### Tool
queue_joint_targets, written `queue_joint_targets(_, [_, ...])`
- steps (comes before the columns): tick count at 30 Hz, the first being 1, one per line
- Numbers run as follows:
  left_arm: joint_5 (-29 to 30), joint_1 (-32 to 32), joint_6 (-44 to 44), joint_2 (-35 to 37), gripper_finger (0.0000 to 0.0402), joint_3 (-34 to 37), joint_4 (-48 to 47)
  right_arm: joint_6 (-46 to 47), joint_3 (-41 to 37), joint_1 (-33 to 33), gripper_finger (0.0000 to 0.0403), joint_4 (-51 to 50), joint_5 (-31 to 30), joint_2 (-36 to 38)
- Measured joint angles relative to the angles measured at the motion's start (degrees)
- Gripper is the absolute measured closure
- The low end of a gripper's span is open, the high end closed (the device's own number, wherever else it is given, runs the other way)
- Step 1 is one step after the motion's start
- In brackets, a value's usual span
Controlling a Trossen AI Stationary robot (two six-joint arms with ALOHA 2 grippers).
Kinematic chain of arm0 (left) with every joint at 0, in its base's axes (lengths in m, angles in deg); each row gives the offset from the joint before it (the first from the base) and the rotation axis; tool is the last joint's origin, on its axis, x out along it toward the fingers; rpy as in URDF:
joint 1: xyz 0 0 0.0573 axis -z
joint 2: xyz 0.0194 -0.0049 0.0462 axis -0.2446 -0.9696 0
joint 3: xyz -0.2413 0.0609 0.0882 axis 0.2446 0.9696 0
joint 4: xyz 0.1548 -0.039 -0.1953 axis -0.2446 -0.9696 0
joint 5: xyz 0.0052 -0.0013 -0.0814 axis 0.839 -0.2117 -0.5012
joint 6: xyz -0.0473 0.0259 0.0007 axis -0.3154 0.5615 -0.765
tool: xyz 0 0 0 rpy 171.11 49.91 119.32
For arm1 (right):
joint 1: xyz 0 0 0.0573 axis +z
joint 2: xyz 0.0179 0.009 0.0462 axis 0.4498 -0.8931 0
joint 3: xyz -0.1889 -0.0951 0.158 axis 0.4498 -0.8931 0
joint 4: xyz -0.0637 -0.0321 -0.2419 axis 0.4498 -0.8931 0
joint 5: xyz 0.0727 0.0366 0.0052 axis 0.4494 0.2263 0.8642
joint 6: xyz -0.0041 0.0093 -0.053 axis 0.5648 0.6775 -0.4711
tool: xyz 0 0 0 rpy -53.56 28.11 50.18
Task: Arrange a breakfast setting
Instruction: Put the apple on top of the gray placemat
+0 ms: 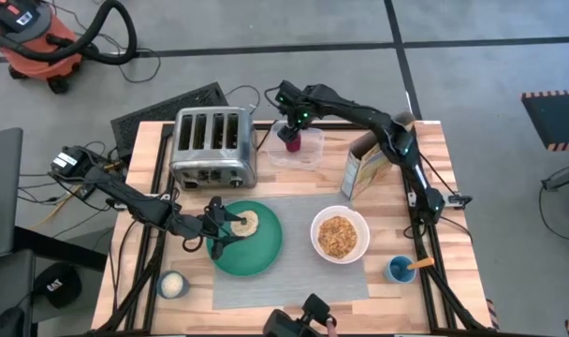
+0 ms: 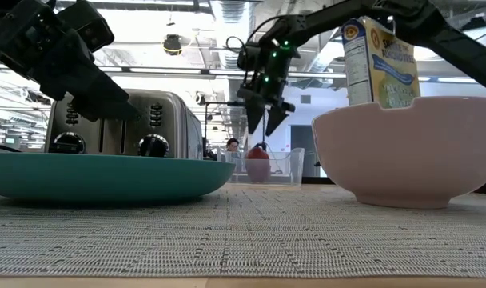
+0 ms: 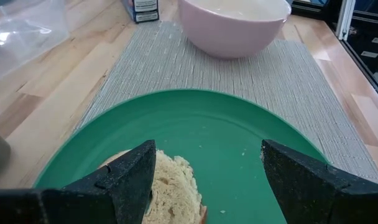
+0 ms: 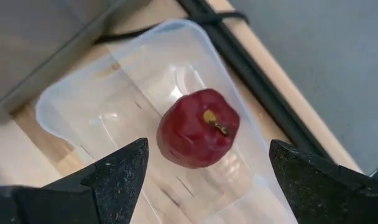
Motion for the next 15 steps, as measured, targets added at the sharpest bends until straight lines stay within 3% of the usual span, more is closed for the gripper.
queue_joint_targets(15, [0.0, 0.0, 0.0, 0.0, 0.0127, 0.0, 0.0, 2.6, -0.8, 0.5, 0.0042, 3.1, -0.3, -1.1])
